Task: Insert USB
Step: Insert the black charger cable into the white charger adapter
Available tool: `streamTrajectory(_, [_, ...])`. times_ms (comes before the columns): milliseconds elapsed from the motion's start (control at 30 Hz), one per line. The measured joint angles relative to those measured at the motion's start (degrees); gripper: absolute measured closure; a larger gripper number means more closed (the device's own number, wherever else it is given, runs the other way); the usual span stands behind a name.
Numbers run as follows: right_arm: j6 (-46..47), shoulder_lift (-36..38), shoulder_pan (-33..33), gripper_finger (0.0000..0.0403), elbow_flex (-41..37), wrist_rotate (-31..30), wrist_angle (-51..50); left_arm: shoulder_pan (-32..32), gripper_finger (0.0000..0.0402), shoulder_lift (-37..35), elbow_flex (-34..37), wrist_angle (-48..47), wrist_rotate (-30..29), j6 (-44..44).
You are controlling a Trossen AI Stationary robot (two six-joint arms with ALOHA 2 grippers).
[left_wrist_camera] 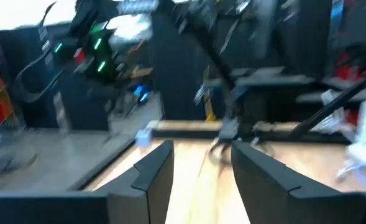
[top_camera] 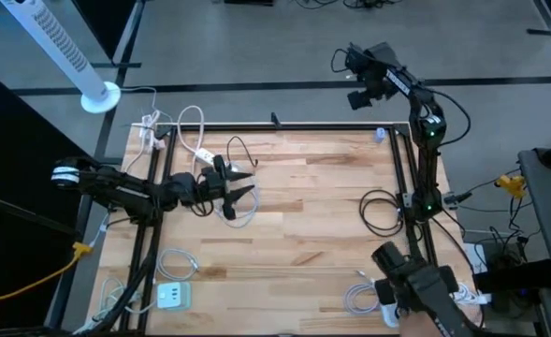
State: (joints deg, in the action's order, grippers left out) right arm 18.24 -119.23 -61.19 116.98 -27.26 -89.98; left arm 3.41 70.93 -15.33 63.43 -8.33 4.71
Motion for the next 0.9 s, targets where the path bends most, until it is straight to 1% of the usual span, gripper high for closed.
streamTrajectory(67, [1.8, 0.7, 0.8, 0.0198, -1.4, -0.4, -0.1, 0.5, 0.0266, -0.8, 0.0, 0.6, 1.6, 1.7])
streamTrajectory(133, [3.2, 0.9, 1.0, 0.0218, -3.5, -1.9, 0.0, 0.6, 0.0275, -1.6, 0.0, -0.5, 1.6, 2.9])
streamTrajectory(200, [3.7, 1.0, 0.9, 0.0247, -6.0, -3.7, 0.1, 0.6, 0.0284, -2.1, 0.1, -2.1, 1.7, 3.0])
streamTrajectory(233, [3.8, 1.2, 0.7, 0.0266, -7.5, -3.1, 0.0, 0.6, 0.0289, -2.5, 0.4, -3.2, 1.7, 2.9])
streamTrajectory(267, [4.3, 1.3, 0.5, 0.0291, -9.1, -0.4, 0.0, 0.6, 0.0293, -2.8, 0.7, -4.4, 1.8, 2.7])
streamTrajectory(333, [5.7, 1.4, 0.3, 0.0352, -12.8, 10.0, -0.1, 0.6, 0.0302, -3.6, 1.5, -6.7, 1.8, 2.0])
streamTrajectory(367, [5.6, 1.3, 0.9, 0.0377, -14.6, 13.5, -0.1, 0.6, 0.0306, -4.3, 2.2, -8.2, 1.8, 1.8])
streamTrajectory(400, [5.7, 1.3, 2.0, 0.0389, -16.2, 13.0, -0.1, 0.6, 0.0311, -5.2, 3.0, -9.0, 1.8, 1.9])
streamTrajectory(467, [7.4, 1.3, 4.1, 0.0390, -18.5, 7.1, 0.0, 0.6, 0.0320, -6.6, 4.7, -8.6, 1.8, 2.9])
streamTrajectory(600, [10.0, 2.1, 7.1, 0.0401, -20.8, 3.5, 0.0, 0.6, 0.0335, -11.4, 8.2, -8.0, 1.8, 5.3])
streamTrajectory(667, [12.5, 2.3, 8.0, 0.0401, -21.1, 3.8, -0.3, 0.8, 0.0337, -14.0, 9.3, -8.0, 1.8, 6.3])
streamTrajectory(767, [12.7, 3.8, 10.1, 0.0402, -21.3, 7.4, 0.2, 0.8, 0.0337, -16.8, 9.9, -7.8, 1.8, 8.5])
streamTrajectory(800, [13.3, 4.8, 11.4, 0.0402, -21.2, 7.3, 0.0, 0.8, 0.0338, -17.5, 10.1, -8.2, 1.8, 9.5])
streamTrajectory(900, [15.3, 9.0, 16.9, 0.0403, -23.0, 3.8, 0.1, 0.9, 0.0338, -18.6, 10.1, -8.4, 1.7, 13.1])
